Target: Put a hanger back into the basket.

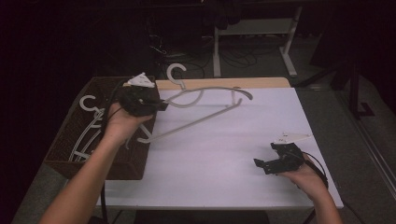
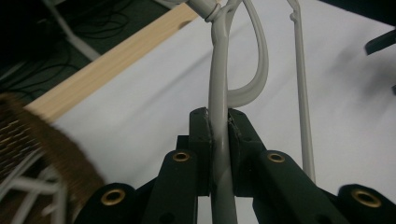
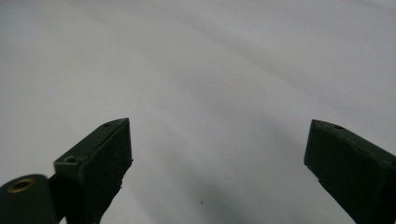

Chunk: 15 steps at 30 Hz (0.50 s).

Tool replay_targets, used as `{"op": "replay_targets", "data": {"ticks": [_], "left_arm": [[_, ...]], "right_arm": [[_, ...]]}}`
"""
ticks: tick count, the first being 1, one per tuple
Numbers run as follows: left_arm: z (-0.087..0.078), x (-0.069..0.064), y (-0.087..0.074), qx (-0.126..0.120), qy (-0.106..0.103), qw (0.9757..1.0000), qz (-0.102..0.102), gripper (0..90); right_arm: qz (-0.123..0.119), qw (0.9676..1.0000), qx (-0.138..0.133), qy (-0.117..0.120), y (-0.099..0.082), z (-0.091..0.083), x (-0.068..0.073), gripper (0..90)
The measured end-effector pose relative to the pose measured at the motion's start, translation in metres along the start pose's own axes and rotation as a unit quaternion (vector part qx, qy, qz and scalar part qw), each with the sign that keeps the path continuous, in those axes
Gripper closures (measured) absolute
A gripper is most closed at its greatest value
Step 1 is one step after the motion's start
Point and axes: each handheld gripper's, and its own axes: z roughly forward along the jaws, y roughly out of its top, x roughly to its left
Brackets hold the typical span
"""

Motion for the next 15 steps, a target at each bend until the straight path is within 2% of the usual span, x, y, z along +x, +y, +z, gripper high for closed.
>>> {"op": "replay_targets", "data": {"ticks": [1, 2, 3, 4, 5, 6, 8, 9, 10, 11, 12, 13, 14, 15], "left_arm": [[0.0, 0.0, 0.0, 0.0, 0.0, 1.0, 0.0, 82.2], [-0.015, 0.009, -0.004, -0.001, 0.018, 0.9998, -0.003, 82.2], [-0.015, 0.009, -0.004, -0.001, 0.018, 0.9998, -0.003, 82.3], [-0.03, 0.02, -0.009, -0.005, 0.032, 0.9994, -0.008, 82.3], [-0.03, 0.02, -0.009, -0.005, 0.032, 0.9994, -0.008, 82.2], [-0.044, 0.03, -0.015, -0.011, 0.048, 0.9987, -0.012, 82.2], [-0.058, 0.04, -0.021, -0.012, 0.067, 0.9976, -0.014, 82.2], [-0.058, 0.04, -0.021, -0.012, 0.067, 0.9976, -0.014, 82.2], [-0.071, 0.051, -0.029, -0.017, 0.085, 0.996, -0.023, 82.2], [-0.071, 0.051, -0.029, -0.017, 0.085, 0.996, -0.023, 82.2], [-0.083, 0.063, -0.037, -0.02, 0.098, 0.9945, -0.032, 82.2], [-0.083, 0.063, -0.037, -0.02, 0.098, 0.9945, -0.032, 82.2], [-0.094, 0.074, -0.046, -0.022, 0.111, 0.9925, -0.046, 82.2], [-0.094, 0.074, -0.046, -0.022, 0.111, 0.9925, -0.046, 82.2]], "right_arm": [[0.001, 1.0, 0.001, -0.001, 0.0, 0.0, 0.0, 6.3], [0.001, 1.0, -0.001, 0.001, 0.001, 0.001, 0.0, 6.0], [0.0, 1.0, -0.001, 0.001, 0.001, 0.001, 0.0, 5.7], [-0.002, 1.0, -0.002, 0.0, 0.001, 0.001, 0.001, 5.7], [-0.002, 1.0, -0.002, 0.0, 0.001, 0.001, 0.001, 5.7], [-0.003, 1.0, 0.0, -0.002, 0.002, 0.003, 0.001, 4.9], [-0.004, 1.0, 0.001, -0.002, 0.003, 0.004, 0.002, 4.3], [-0.005, 1.0, 0.001, -0.002, 0.003, 0.004, 0.003, 4.0], [-0.005, 1.0, 0.001, -0.003, 0.003, 0.004, 0.003, 4.0], [-0.005, 1.0, 0.001, -0.003, 0.003, 0.004, 0.003, 4.0], [-0.004, 1.0, 0.001, -0.003, 0.004, 0.005, 0.004, 4.0], [-0.005, 1.0, 0.002, -0.004, 0.004, 0.005, 0.004, 4.0], [-0.005, 1.0, 0.003, -0.005, 0.004, 0.005, 0.004, 4.0], [-0.004, 1.0, 0.004, -0.005, 0.004, 0.005, 0.004, 4.0]]}}
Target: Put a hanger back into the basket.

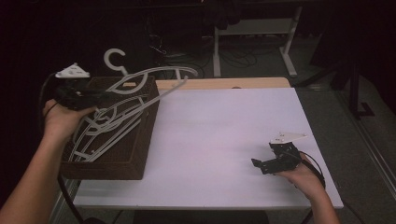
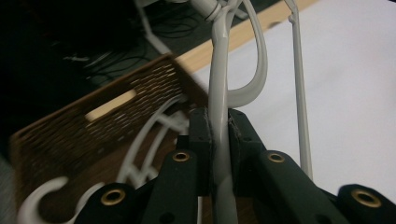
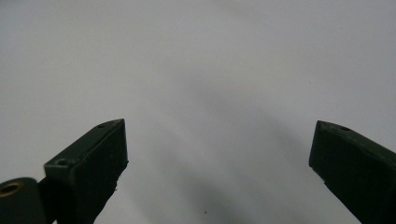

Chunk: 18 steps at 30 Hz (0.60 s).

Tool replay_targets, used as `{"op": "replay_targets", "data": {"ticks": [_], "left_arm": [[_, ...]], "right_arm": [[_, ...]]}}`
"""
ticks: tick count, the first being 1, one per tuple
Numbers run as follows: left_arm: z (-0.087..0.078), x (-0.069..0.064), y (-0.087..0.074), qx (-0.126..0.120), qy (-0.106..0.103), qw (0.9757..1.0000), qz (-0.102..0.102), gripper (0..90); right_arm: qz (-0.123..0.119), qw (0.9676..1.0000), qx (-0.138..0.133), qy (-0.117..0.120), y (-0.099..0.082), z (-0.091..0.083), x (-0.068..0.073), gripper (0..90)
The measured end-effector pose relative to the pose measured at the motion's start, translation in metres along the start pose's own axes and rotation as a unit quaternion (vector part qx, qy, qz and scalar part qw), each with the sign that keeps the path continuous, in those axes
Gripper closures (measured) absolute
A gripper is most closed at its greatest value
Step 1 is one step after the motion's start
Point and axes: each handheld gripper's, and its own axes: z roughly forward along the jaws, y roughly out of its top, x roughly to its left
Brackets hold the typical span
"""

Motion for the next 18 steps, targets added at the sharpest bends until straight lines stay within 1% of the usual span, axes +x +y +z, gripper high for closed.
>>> {"op": "replay_targets", "data": {"ticks": [1, 2, 3, 5, 6, 7, 9, 10, 12, 13, 14, 15, 16, 17, 18], "left_arm": [[-0.008, 0.015, -0.009, -0.003, 0.011, 0.9999, -0.01, 82.2], [-0.008, 0.015, -0.009, -0.003, 0.011, 0.9999, -0.01, 82.2], [-0.014, 0.028, -0.02, -0.003, 0.02, 0.9996, -0.021, 82.2], [-0.019, 0.039, -0.032, 0.001, 0.031, 0.9991, -0.031, 82.2], [-0.019, 0.039, -0.032, 0.001, 0.031, 0.9991, -0.031, 82.2], [-0.024, 0.05, -0.043, 0.011, 0.045, 0.9982, -0.037, 82.2], [-0.026, 0.059, -0.055, 0.019, 0.058, 0.997, -0.047, 82.2], [-0.026, 0.059, -0.055, 0.019, 0.058, 0.997, -0.047, 82.2], [-0.03, 0.072, -0.071, 0.029, 0.072, 0.9951, -0.061, 82.2], [-0.03, 0.076, -0.076, 0.032, 0.076, 0.9944, -0.066, 82.2], [-0.03, 0.076, -0.076, 0.032, 0.076, 0.9944, -0.066, 82.2], [-0.03, 0.082, -0.084, 0.038, 0.085, 0.9931, -0.071, 82.2], [-0.03, 0.082, -0.084, 0.038, 0.085, 0.9931, -0.071, 82.2], [-0.026, 0.087, -0.09, 0.045, 0.089, 0.992, -0.078, 82.2], [-0.026, 0.087, -0.09, 0.045, 0.089, 0.992, -0.078, 82.2]], "right_arm": [[0.001, 1.0, 0.0, -0.001, 0.0, 0.0, 0.0, 4.0], [0.001, 1.0, 0.0, -0.001, 0.0, 0.0, 0.0, 4.0], [0.002, 1.0, 0.003, -0.002, -0.001, 0.001, -0.001, 4.0], [0.003, 1.0, 0.005, -0.004, -0.001, 0.002, -0.002, 4.0], [0.003, 1.0, 0.005, -0.005, 0.0, 0.002, -0.002, 4.0], [0.002, 1.0, 0.005, -0.006, 0.0, 0.003, -0.002, 4.0], [0.002, 1.0, 0.006, -0.008, 0.0, 0.003, -0.002, 4.0], [0.002, 1.0, 0.006, -0.008, 0.0, 0.003, -0.002, 4.0], [0.004, 0.9999, 0.008, -0.009, 0.0, 0.004, -0.003, 4.0], [0.003, 0.9999, 0.008, -0.009, 0.0, 0.004, -0.003, 4.0], [0.003, 0.9999, 0.008, -0.009, 0.0, 0.004, -0.003, 4.0], [0.002, 0.9999, 0.009, -0.01, 0.0, 0.004, -0.003, 4.1], [0.002, 0.9999, 0.009, -0.01, 0.0, 0.004, -0.003, 4.1], [0.001, 0.9999, 0.011, -0.011, -0.001, 0.004, -0.003, 4.1], [0.001, 0.9999, 0.011, -0.011, -0.001, 0.004, -0.003, 4.1]]}}
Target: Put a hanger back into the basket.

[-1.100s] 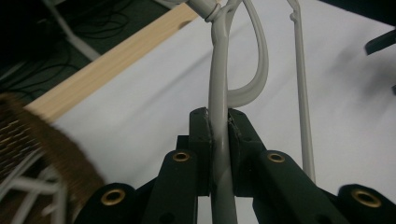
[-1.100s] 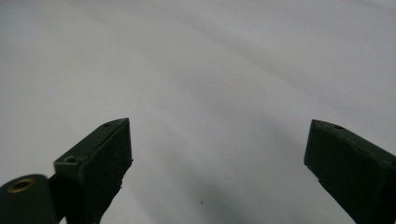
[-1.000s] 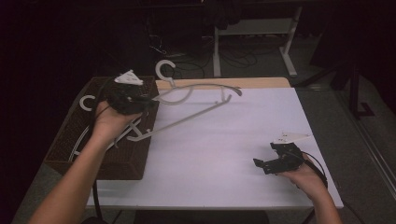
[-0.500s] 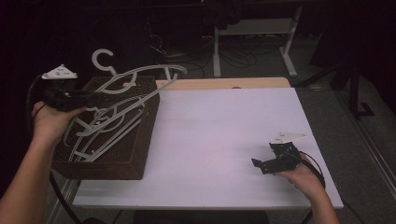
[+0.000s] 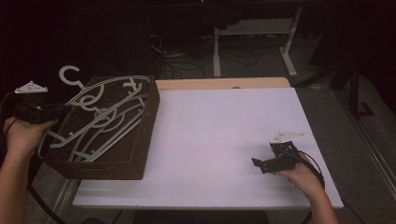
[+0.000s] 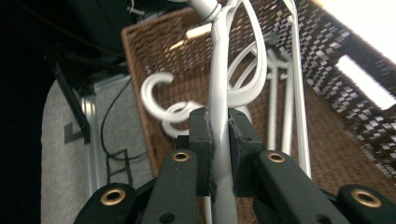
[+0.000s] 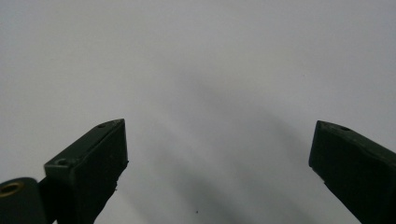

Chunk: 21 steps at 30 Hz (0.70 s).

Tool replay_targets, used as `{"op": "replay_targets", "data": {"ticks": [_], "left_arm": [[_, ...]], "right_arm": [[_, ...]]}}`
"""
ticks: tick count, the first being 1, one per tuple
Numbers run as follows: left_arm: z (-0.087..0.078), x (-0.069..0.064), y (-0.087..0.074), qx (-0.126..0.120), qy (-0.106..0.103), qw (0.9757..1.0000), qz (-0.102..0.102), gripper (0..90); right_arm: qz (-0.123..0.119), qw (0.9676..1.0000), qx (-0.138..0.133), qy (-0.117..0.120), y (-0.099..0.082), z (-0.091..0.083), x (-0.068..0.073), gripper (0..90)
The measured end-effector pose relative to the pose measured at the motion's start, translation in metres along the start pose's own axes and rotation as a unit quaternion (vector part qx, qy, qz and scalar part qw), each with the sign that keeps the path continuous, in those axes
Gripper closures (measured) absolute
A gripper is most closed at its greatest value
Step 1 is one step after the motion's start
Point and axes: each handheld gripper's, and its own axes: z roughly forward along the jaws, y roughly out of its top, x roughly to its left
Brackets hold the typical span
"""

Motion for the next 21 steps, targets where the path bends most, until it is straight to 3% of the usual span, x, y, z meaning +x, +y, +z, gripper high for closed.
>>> {"op": "replay_targets", "data": {"ticks": [5, 9, 13, 18, 21], "left_arm": [[0.025, -0.002, -0.006, 0.023, -0.011, 0.9997, 0.002, 82.2], [0.043, -0.005, -0.008, 0.042, -0.008, 0.9991, 0.007, 82.2], [0.059, -0.009, -0.014, 0.057, -0.017, 0.9982, 0.0, 81.6], [0.065, -0.013, -0.02, 0.062, -0.033, 0.9975, 0.0, 77.5], [0.061, -0.012, -0.018, 0.055, -0.036, 0.9978, -0.01, 64.7]], "right_arm": [[-0.002, 1.0, 0.004, -0.002, 0.0, 0.001, 0.0, 4.1], [-0.004, 1.0, 0.004, -0.003, 0.0, 0.001, 0.0, 4.1], [-0.006, 1.0, 0.004, -0.004, -0.001, 0.0, 0.0, 4.2], [-0.003, 1.0, 0.002, -0.005, 0.0, -0.001, -0.001, 4.4], [-0.005, 1.0, 0.0, -0.005, 0.0, -0.002, -0.001, 4.4]]}}
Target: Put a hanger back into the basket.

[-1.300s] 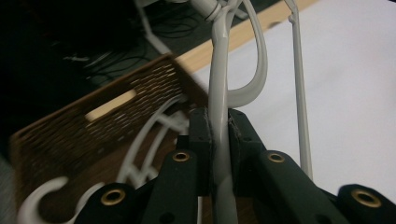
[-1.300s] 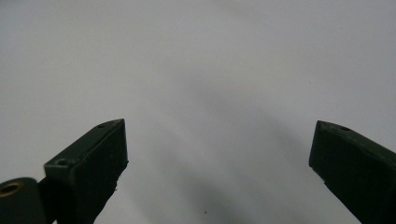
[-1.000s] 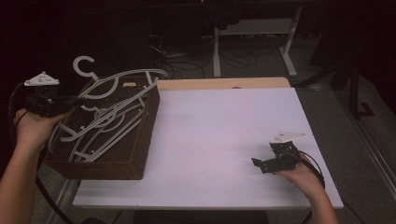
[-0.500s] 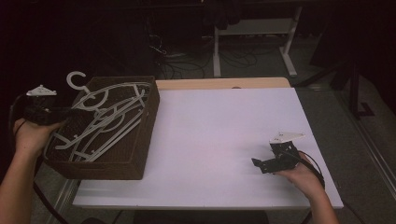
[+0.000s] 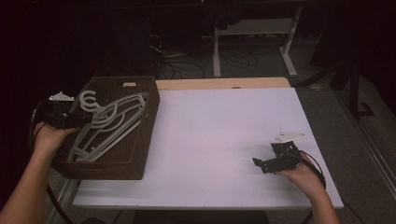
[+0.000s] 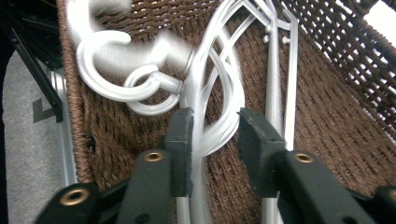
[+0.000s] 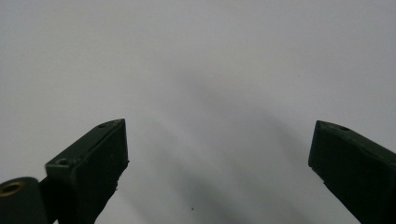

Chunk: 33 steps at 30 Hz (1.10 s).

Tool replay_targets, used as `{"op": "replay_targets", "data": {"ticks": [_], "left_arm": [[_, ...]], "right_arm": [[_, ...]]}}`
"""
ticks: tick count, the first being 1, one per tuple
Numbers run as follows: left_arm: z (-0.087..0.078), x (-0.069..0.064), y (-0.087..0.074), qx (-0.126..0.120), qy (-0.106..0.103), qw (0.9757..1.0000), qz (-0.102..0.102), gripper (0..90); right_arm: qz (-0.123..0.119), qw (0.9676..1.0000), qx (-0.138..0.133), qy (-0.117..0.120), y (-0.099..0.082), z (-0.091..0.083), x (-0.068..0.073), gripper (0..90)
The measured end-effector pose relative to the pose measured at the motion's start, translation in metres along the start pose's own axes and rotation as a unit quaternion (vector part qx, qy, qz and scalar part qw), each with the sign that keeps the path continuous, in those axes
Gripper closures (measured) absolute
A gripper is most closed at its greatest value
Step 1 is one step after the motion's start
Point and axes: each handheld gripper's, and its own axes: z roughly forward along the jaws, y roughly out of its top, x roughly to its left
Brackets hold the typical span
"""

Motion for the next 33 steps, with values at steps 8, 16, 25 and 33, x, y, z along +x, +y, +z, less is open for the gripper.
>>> {"op": "replay_targets", "data": {"ticks": [8, 16, 25, 33], "left_arm": [[-0.018, -0.014, 0.008, -0.062, -0.06, 0.9961, -0.018, 43.6], [-0.026, -0.056, 0.015, -0.116, -0.158, 0.9805, 0.005, 31.5], [-0.023, -0.109, 0.018, -0.139, -0.231, 0.9611, 0.06, 17.2], [-0.01, -0.142, 0.016, -0.132, -0.265, 0.951, 0.089, 6.2]], "right_arm": [[0.001, 0.9999, -0.007, 0.009, 0.005, -0.003, 0.001, 4.4], [-0.001, 0.9994, -0.02, 0.029, 0.02, -0.011, 0.004, 4.2], [-0.016, 0.9975, -0.046, 0.05, 0.044, -0.025, 0.012, 2.6], [-0.029, 0.9946, -0.072, 0.068, 0.07, -0.036, 0.019, 0.4]]}}
